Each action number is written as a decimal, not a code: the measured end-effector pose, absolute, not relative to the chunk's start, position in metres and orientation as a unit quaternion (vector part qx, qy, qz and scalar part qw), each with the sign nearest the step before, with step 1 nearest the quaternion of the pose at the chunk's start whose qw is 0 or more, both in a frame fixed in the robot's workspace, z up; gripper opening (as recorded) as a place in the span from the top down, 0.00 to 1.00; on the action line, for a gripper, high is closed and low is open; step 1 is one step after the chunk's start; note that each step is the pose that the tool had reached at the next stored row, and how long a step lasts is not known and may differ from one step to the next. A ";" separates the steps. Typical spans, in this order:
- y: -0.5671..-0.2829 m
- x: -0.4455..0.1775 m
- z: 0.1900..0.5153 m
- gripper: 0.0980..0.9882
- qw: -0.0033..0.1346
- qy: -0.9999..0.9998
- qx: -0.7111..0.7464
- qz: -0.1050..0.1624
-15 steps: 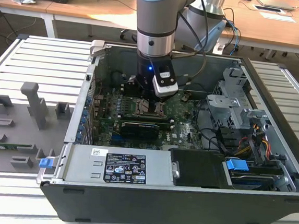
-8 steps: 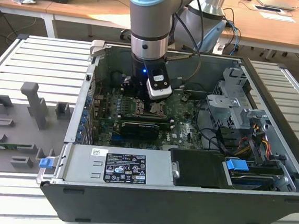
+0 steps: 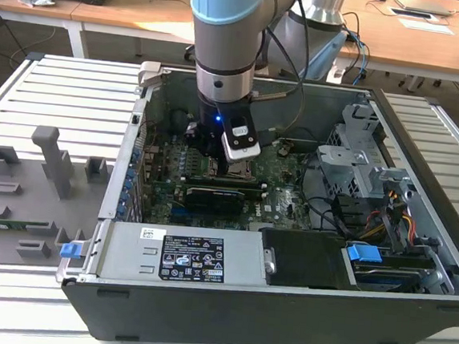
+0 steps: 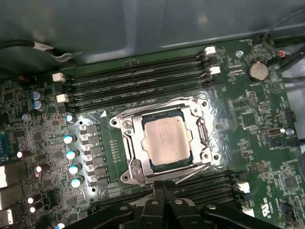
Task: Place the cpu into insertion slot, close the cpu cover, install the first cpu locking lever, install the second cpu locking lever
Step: 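Install the second cpu locking lever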
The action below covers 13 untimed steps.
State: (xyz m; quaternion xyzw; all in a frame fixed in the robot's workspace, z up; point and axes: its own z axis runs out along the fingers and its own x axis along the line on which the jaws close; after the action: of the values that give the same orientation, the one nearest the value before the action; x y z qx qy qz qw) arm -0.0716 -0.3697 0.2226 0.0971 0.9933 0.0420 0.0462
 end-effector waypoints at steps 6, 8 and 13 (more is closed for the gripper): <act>-0.375 -0.076 0.216 0.99 0.044 0.995 0.070 0.054; -0.381 -0.078 0.215 0.99 0.043 0.994 0.069 0.066; -0.393 -0.078 0.214 0.99 0.040 0.990 0.071 0.111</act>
State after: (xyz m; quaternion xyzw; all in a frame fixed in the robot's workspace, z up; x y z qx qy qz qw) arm -0.0785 -0.3934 0.2144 0.0710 0.9905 0.1109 0.0401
